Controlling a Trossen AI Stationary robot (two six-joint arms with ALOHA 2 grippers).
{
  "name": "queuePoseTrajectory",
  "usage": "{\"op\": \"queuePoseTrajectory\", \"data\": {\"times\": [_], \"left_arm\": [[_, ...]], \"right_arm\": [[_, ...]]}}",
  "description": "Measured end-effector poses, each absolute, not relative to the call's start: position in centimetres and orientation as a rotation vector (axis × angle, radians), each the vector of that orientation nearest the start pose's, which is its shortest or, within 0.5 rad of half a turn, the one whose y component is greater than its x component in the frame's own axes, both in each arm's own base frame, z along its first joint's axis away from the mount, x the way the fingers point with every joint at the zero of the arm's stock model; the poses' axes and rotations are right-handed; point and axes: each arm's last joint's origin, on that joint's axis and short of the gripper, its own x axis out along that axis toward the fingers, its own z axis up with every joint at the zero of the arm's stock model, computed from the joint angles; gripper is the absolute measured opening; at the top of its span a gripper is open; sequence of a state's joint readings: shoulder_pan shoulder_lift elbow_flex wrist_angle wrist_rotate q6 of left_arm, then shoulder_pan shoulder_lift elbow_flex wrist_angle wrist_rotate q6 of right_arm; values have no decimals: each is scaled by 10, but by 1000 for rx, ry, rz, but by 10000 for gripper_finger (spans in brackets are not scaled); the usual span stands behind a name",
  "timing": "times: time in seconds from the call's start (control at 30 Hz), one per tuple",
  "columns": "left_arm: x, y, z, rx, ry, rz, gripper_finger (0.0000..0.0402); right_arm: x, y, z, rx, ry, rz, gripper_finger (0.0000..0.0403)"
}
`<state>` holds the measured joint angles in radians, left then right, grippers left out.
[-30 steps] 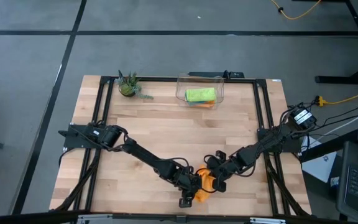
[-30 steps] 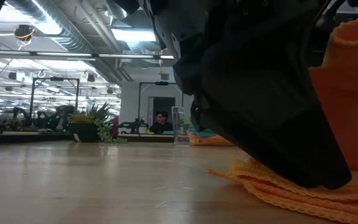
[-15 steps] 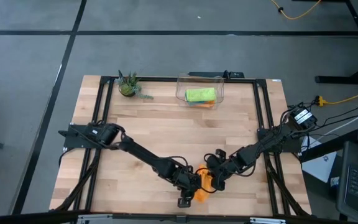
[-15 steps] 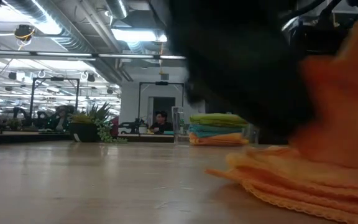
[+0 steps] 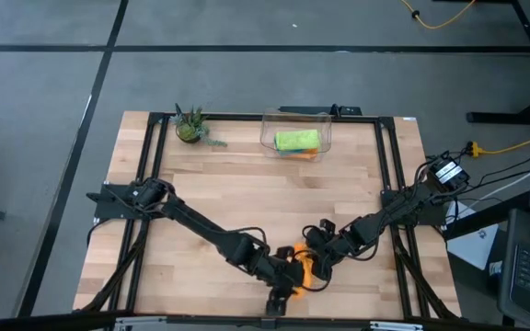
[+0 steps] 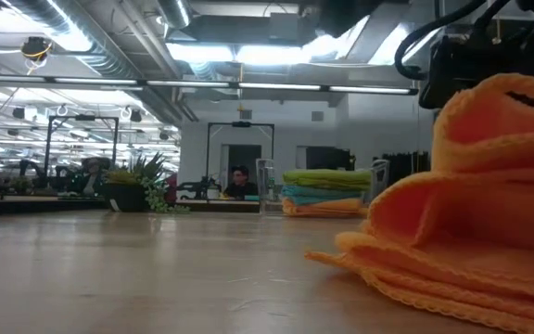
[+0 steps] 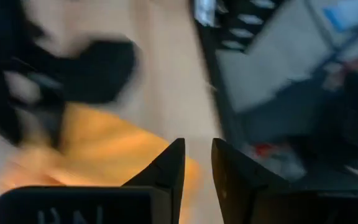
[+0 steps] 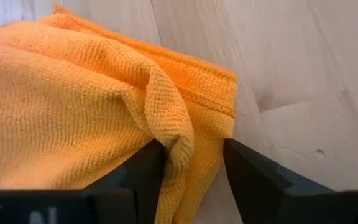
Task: Fold microfiber towels
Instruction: Fold the orange towel on the table
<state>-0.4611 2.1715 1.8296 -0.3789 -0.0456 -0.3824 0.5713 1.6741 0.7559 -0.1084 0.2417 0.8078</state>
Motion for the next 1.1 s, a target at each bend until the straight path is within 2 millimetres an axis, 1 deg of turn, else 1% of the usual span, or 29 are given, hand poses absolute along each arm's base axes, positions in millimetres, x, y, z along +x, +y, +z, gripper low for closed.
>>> {"op": "queuePoseTrajectory", "data": {"times": [0.07, 0.13, 0.23, 0.3, 0.37, 0.43, 0.6, 0.73, 0.87, 0.97, 1.1], "left_arm": [[446, -213, 229, -134, 719, -214, 71], [452, -209, 219, -138, 699, -210, 68], [460, -208, 192, -143, 740, -213, 62], [460, -210, 177, -135, 784, -211, 56], [460, -213, 167, -126, 804, -207, 49], [457, -214, 159, -103, 847, -166, 43], [448, -208, 151, -36, 939, -36, 35], [448, -207, 150, -43, 953, -46, 33], [448, -207, 144, -49, 970, -45, 33], [448, -207, 145, -58, 970, -54, 33], [448, -207, 145, -76, 972, -47, 33]], "right_arm": [[250, 153, 126, 334, 985, -97, 172], [251, 153, 126, 336, 984, -97, 172], [251, 153, 126, 336, 983, -99, 172], [251, 153, 126, 336, 979, -99, 172], [251, 153, 126, 330, 969, -109, 172], [251, 152, 126, 327, 966, -114, 172], [251, 152, 126, 325, 967, -112, 172], [251, 152, 126, 323, 962, -110, 172], [251, 152, 128, 314, 958, -102, 172], [250, 152, 136, 308, 935, -80, 172], [248, 149, 156, 234, 904, -77, 172]]}}
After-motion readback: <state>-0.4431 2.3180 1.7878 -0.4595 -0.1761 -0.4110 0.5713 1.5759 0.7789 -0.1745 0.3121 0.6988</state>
